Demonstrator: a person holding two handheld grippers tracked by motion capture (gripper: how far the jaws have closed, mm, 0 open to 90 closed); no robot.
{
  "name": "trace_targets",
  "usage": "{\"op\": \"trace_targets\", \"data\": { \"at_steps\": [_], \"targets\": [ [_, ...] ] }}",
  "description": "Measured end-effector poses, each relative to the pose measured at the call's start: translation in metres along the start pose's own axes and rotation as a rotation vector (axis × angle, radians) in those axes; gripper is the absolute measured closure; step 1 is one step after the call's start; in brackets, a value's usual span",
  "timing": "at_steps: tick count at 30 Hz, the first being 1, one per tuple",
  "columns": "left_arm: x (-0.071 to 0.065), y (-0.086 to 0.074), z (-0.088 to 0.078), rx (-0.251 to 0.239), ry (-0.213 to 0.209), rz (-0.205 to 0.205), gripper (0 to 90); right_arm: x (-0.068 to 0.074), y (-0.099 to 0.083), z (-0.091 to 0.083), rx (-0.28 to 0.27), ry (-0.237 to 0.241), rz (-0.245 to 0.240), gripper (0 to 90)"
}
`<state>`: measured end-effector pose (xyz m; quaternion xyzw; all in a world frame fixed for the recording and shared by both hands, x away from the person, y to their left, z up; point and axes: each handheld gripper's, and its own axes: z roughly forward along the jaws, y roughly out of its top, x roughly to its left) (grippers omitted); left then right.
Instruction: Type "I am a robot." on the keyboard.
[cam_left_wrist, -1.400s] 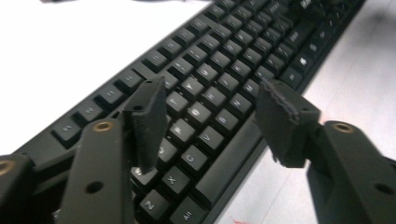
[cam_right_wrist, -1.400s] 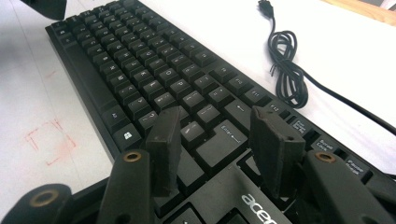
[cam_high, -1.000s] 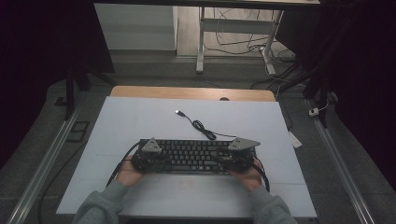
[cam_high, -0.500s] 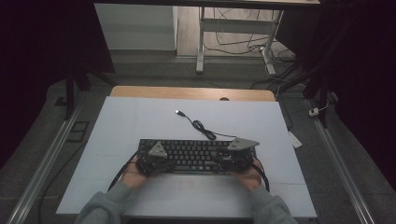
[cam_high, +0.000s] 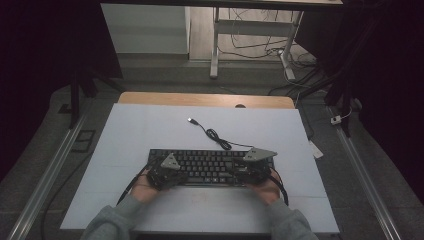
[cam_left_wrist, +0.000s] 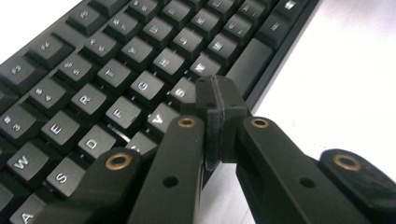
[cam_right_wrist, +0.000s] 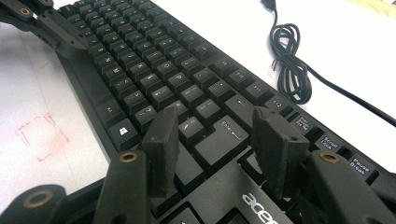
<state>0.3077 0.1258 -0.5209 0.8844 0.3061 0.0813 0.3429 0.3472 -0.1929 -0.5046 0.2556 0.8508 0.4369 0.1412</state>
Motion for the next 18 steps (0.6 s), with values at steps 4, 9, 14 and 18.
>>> {"op": "trace_targets", "data": {
  "at_steps": [4, 9, 14, 18],
  "targets": [
    [-0.001, 0.001, -0.002, -0.001, 0.020, 0.005, 88.8, 0.000, 0.000, 0.000, -0.001, 0.000, -0.001, 51.6],
    [0.004, 0.001, -0.017, -0.071, 0.028, -0.027, 88.8, 0.000, 0.000, 0.000, -0.001, 0.000, 0.000, 51.6],
    [0.010, -0.001, -0.029, -0.118, 0.047, -0.063, 87.4, 0.000, 0.000, 0.001, 0.001, 0.000, -0.001, 51.5],
    [0.017, -0.003, -0.036, -0.157, 0.059, -0.116, 71.2, 0.000, 0.000, 0.001, 0.005, -0.003, -0.004, 51.4]
  ]
}}
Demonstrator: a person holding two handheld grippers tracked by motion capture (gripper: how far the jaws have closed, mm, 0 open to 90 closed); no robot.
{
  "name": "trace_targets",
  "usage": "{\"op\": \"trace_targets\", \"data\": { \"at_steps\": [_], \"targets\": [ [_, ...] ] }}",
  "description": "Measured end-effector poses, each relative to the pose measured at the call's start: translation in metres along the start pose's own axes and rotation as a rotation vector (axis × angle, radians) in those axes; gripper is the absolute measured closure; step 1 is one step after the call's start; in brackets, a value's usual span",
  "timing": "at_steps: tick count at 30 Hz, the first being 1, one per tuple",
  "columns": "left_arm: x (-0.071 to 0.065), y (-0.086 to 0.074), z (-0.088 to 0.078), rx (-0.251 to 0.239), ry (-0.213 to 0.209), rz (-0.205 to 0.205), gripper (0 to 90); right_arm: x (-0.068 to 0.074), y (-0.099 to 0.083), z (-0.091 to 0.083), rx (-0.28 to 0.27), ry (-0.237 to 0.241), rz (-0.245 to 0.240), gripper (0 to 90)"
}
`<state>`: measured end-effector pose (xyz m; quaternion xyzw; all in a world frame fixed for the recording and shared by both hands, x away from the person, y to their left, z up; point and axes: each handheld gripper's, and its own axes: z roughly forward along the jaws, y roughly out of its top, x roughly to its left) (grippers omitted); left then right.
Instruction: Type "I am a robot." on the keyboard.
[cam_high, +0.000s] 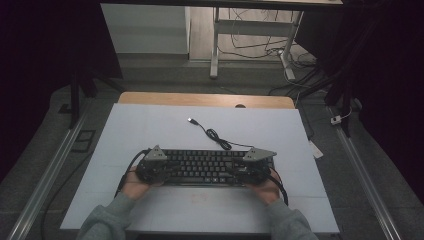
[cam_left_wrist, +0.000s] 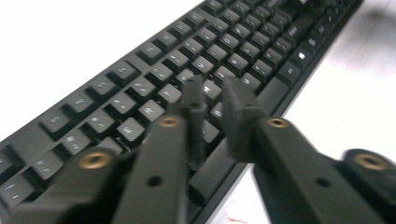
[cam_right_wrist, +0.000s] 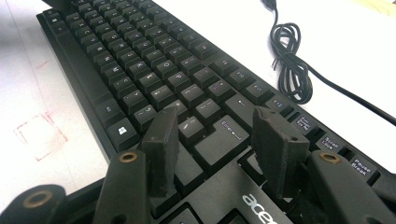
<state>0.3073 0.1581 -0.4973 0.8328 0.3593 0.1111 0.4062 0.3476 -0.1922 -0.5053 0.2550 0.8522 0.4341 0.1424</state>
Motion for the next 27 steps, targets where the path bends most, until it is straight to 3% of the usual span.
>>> {"op": "trace_targets", "data": {
  "at_steps": [3, 7, 27],
  "targets": [
    [0.005, -0.001, -0.003, -0.010, 0.035, -0.036, 55.0, 0.000, 0.000, 0.000, 0.001, 0.000, 0.001, 51.3],
    [0.009, -0.002, -0.005, -0.019, 0.059, -0.059, 46.2, 0.000, 0.000, 0.000, 0.001, 0.000, -0.001, 51.2],
    [0.029, -0.009, -0.014, -0.021, 0.120, -0.130, 39.4, -0.001, -0.001, 0.001, 0.004, -0.001, 0.002, 50.7]
  ]
}}
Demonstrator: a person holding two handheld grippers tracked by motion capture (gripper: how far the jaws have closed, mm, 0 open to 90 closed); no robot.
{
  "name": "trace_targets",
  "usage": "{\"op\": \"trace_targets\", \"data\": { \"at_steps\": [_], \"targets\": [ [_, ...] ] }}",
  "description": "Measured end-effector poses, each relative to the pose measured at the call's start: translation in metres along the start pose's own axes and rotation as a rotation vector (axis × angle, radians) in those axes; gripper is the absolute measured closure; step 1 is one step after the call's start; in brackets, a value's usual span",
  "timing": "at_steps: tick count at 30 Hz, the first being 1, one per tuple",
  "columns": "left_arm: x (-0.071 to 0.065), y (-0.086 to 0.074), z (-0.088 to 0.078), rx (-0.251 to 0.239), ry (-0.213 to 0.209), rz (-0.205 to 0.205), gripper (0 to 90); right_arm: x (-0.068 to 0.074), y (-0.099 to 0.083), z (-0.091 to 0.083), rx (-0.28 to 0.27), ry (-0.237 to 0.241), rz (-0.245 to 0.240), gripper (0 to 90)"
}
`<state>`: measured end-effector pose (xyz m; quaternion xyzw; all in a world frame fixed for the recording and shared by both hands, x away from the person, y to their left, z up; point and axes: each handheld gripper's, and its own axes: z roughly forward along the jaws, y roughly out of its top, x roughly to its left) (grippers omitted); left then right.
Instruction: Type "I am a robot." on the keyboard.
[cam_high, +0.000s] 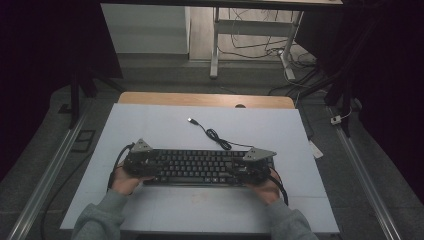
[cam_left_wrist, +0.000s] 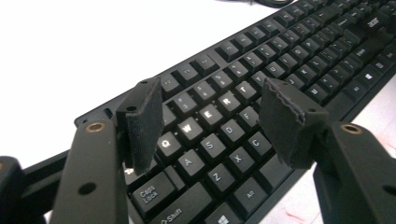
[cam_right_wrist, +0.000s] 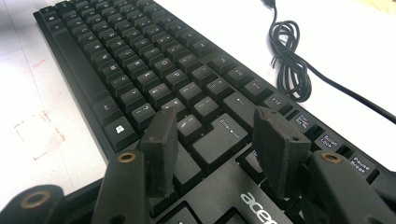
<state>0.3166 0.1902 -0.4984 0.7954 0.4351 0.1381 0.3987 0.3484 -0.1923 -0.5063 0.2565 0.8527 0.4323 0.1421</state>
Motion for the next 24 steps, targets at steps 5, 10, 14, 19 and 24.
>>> {"op": "trace_targets", "data": {
  "at_steps": [5, 10, 14, 19, 24],
  "targets": [
    [0.0023, -0.0004, -0.0015, -0.007, 0.009, -0.006, 39.7, -0.0002, -0.0001, 0.0000, 0.001, -0.002, 0.002, 50.6],
    [0.0043, -0.0008, -0.0031, -0.013, 0.006, -0.010, 41.6, -0.0004, -0.0002, 0.0000, 0.003, -0.005, 0.002, 50.6],
    [0.0058, -0.0013, -0.0038, -0.013, -0.002, -0.012, 45.3, -0.0005, -0.0003, 0.0000, 0.004, -0.005, 0.002, 50.6],
    [0.0081, -0.0035, -0.0032, 0.001, -0.003, -0.015, 47.7, -0.0008, -0.0005, 0.0003, 0.007, -0.006, 0.001, 50.6],
    [0.0066, -0.0074, -0.0003, 0.031, -0.018, 0.002, 54.3, -0.0008, -0.0006, 0.0001, 0.009, -0.007, 0.003, 50.6]
  ]
}}
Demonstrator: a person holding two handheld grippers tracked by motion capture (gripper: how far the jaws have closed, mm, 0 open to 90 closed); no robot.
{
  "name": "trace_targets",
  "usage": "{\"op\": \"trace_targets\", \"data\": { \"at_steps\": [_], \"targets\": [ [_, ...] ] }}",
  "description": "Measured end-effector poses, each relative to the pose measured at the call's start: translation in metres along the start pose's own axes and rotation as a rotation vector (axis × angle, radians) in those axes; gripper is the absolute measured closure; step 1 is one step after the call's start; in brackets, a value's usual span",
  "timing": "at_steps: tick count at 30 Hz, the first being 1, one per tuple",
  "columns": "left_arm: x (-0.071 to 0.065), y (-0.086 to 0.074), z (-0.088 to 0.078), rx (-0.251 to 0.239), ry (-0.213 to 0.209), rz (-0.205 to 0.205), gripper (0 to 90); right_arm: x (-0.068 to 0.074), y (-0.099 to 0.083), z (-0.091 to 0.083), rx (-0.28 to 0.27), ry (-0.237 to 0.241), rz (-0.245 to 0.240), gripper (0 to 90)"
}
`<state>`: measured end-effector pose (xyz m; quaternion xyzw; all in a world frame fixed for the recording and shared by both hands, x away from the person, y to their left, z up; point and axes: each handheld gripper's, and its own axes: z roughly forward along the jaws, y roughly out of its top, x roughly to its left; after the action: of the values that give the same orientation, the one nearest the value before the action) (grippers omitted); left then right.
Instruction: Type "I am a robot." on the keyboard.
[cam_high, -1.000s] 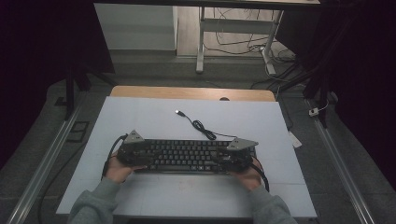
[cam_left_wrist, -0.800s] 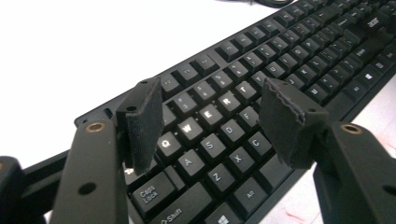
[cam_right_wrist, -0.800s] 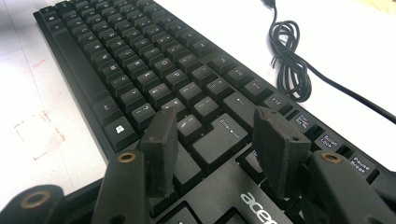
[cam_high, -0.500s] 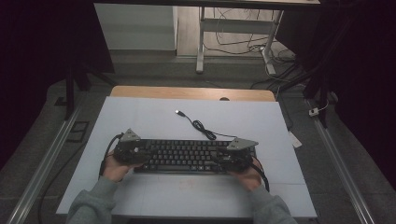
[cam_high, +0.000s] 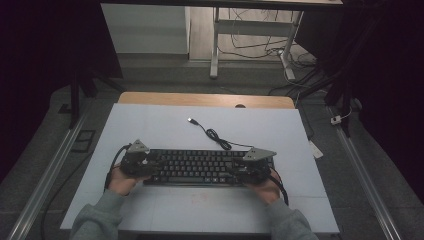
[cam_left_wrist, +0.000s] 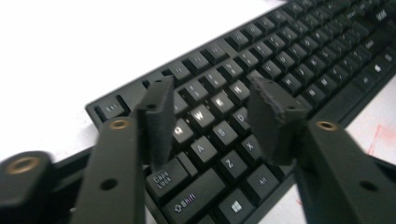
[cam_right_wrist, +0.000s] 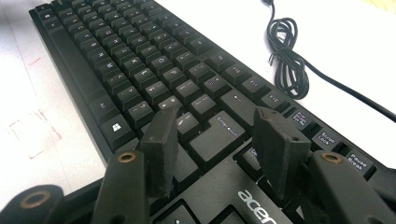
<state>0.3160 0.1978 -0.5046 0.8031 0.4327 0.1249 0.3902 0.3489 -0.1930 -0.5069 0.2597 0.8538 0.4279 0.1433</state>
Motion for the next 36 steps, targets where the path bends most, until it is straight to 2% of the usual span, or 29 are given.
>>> {"op": "trace_targets", "data": {
  "at_steps": [9, 12, 23, 36],
  "targets": [
    [0.001, -0.004, 0.007, 0.066, -0.017, 0.024, 81.9, 0.000, 0.000, 0.000, 0.003, -0.002, -0.001, 50.6],
    [0.001, -0.004, 0.008, 0.083, -0.015, 0.029, 88.1, 0.000, 0.000, 0.000, 0.004, -0.003, 0.000, 50.6],
    [0.002, -0.007, 0.011, 0.111, -0.008, 0.033, 88.6, 0.000, -0.001, 0.001, 0.007, -0.005, -0.001, 50.5],
    [0.002, -0.007, 0.012, 0.108, 0.004, 0.035, 88.5, 0.001, 0.000, 0.001, 0.007, -0.006, -0.007, 50.2]
  ]
}}
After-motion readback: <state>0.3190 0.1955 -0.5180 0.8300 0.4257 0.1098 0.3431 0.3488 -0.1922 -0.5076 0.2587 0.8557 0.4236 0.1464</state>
